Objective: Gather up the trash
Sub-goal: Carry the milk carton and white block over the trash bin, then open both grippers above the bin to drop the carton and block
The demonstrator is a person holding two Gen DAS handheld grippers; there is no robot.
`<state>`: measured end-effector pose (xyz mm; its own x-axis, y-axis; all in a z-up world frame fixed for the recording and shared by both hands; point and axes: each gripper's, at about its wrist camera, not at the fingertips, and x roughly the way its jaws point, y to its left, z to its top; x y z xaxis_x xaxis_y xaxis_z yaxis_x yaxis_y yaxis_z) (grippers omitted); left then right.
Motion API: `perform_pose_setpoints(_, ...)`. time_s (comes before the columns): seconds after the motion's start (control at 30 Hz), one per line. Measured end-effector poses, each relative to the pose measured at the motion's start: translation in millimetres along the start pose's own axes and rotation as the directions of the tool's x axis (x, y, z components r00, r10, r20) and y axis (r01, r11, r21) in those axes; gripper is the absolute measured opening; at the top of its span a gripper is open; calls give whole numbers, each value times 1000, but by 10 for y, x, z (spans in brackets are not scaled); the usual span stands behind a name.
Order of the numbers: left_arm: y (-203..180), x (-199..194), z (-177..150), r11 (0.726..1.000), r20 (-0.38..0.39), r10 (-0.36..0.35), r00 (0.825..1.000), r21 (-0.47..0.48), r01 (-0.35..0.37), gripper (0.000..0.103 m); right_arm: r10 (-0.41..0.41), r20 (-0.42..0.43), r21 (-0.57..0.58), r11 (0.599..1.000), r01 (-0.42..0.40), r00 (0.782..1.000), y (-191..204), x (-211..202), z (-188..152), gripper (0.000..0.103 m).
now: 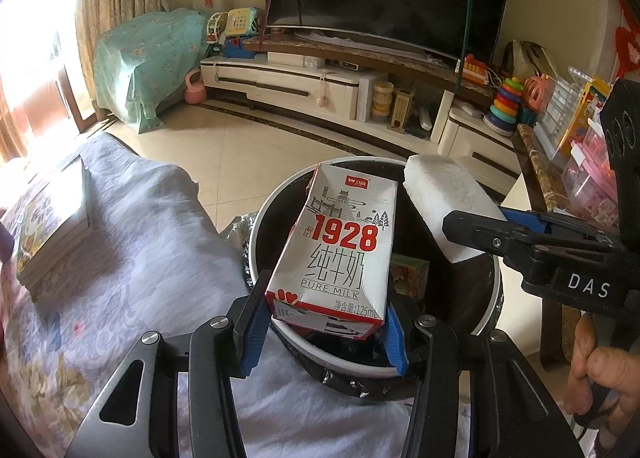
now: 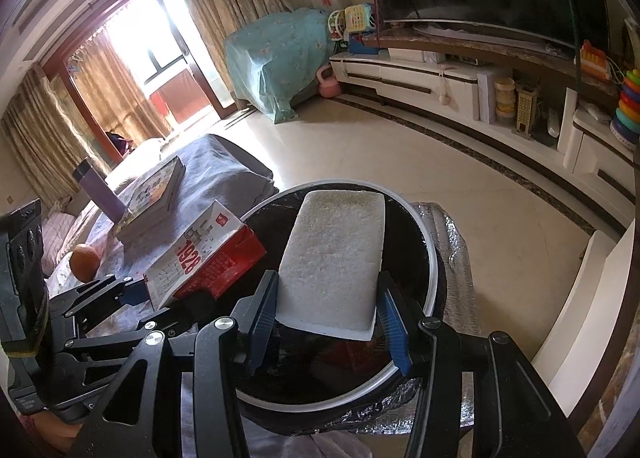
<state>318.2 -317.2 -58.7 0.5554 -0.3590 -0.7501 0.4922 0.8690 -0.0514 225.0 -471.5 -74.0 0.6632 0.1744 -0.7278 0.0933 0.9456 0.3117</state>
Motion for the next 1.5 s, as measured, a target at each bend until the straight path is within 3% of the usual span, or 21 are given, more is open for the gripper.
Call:
perform_pose_setpoints(1.07, -4, 108, 111, 1000, -35, -11, 999, 6, 11, 48, 4, -38, 14, 1000, -3, 999, -74, 85, 28, 53)
perform_pose_setpoints(1.3, 40, 33, 112, 1000, -23, -27, 999, -14, 26, 53, 22, -28, 36, 999, -21, 999, -100, 35, 32, 57)
perform_pose_setpoints(1.5, 148, -153, -40, 999, 9, -17, 1000, -46, 18, 59, 43, 4, 49, 998, -44, 999, -52, -101, -1, 68)
